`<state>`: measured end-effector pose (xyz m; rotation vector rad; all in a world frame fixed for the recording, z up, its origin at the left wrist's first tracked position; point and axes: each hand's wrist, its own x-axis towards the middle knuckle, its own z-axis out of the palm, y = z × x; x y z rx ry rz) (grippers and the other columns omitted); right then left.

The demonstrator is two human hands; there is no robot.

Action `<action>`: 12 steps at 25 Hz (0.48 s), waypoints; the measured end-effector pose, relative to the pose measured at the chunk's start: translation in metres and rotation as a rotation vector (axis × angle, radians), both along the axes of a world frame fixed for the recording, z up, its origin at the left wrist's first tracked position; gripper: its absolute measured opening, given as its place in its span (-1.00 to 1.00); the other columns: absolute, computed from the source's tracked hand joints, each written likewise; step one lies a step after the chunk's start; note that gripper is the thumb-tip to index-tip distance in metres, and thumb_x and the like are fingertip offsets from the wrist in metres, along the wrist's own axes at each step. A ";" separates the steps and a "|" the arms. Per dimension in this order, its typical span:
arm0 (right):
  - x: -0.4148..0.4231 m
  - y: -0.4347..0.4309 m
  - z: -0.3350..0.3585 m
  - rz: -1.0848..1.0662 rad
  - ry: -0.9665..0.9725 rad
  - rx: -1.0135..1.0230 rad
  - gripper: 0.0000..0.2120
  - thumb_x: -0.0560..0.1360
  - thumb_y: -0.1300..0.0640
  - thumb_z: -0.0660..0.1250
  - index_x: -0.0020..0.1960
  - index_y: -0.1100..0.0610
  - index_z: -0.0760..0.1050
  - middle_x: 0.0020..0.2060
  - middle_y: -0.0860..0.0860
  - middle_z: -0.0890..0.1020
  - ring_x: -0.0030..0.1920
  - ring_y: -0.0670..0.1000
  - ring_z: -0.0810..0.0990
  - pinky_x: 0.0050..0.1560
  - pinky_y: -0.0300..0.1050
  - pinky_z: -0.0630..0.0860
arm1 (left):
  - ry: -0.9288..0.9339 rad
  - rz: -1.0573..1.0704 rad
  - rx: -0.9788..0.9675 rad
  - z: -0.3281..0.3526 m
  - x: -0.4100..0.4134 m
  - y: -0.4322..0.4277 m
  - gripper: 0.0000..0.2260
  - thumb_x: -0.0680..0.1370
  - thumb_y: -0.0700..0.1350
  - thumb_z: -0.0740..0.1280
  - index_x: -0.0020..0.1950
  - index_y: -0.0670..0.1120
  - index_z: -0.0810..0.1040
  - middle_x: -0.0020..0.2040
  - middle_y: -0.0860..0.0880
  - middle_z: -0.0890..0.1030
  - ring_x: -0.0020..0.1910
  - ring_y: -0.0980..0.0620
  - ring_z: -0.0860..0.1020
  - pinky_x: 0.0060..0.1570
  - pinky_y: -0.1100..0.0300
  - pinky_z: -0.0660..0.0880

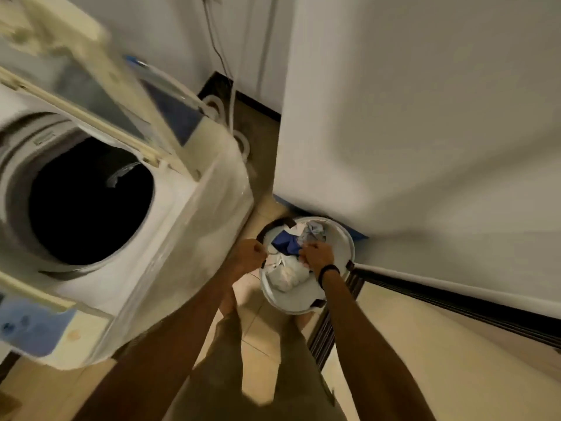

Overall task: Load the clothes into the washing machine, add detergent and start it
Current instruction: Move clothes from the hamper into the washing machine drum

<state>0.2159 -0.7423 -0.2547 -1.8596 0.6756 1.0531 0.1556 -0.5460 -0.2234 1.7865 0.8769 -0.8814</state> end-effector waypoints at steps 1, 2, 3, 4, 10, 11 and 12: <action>-0.005 -0.011 -0.031 0.006 0.035 -0.019 -0.81 0.57 0.26 0.24 -0.21 0.14 0.47 -0.33 0.13 0.54 -0.41 -0.05 0.54 -0.37 -0.19 0.53 | 0.035 -0.015 0.011 -0.031 0.002 -0.015 -0.90 0.48 -0.07 0.43 -0.07 -0.08 0.59 0.02 -0.16 0.67 0.00 -0.15 0.66 0.07 -0.03 0.61; -0.010 -0.022 -0.070 0.027 0.072 -0.046 -0.83 0.58 0.25 0.24 -0.19 0.14 0.48 -0.32 0.11 0.56 -0.39 -0.02 0.54 -0.37 -0.19 0.50 | 0.058 -0.033 0.024 -0.067 0.004 -0.032 -0.90 0.49 -0.05 0.42 -0.09 -0.05 0.57 0.03 -0.13 0.67 0.02 -0.14 0.66 0.09 0.00 0.60; -0.015 -0.032 -0.108 0.075 0.092 -0.083 -0.84 0.57 0.22 0.25 -0.18 0.12 0.49 -0.29 0.09 0.59 -0.36 0.00 0.56 -0.33 -0.17 0.52 | 0.067 -0.047 0.044 -0.097 0.006 -0.047 -0.91 0.50 -0.05 0.40 -0.07 -0.04 0.56 0.07 -0.11 0.66 0.07 -0.13 0.64 0.15 0.03 0.57; -0.019 -0.040 -0.145 0.132 0.109 -0.102 -0.84 0.56 0.20 0.26 -0.19 0.09 0.49 -0.26 0.09 0.61 -0.31 0.02 0.58 -0.27 -0.15 0.55 | 0.070 -0.056 0.062 -0.126 0.007 -0.061 -0.89 0.52 -0.05 0.38 -0.01 -0.05 0.58 0.12 -0.09 0.65 0.14 -0.12 0.61 0.21 0.06 0.52; -0.007 -0.047 -0.349 0.241 0.225 -0.040 -0.84 0.56 0.18 0.25 0.09 0.20 0.52 0.02 0.20 0.61 -0.05 0.10 0.58 0.15 0.05 0.58 | 0.036 0.096 0.074 -0.289 0.007 -0.106 -0.61 0.56 -0.09 0.37 0.37 -0.13 0.44 0.32 -0.12 0.53 0.29 -0.12 0.51 0.32 0.04 0.42; 0.005 -0.040 -0.377 0.211 0.181 -0.026 -0.73 0.56 0.13 0.25 0.19 0.23 0.51 0.11 0.23 0.60 0.02 0.14 0.58 0.20 0.09 0.55 | 0.004 0.161 0.079 -0.305 0.009 -0.106 -0.61 0.56 -0.10 0.37 0.37 -0.12 0.44 0.28 -0.11 0.55 0.25 -0.12 0.53 0.28 0.00 0.47; 0.017 -0.033 -0.408 0.142 0.131 -0.020 -0.60 0.53 0.03 0.27 0.29 0.22 0.46 0.19 0.22 0.58 0.09 0.16 0.58 0.23 0.11 0.53 | -0.014 0.204 0.081 -0.326 0.009 -0.103 -0.62 0.55 -0.12 0.36 0.36 -0.10 0.44 0.24 -0.10 0.57 0.21 -0.13 0.56 0.24 -0.04 0.50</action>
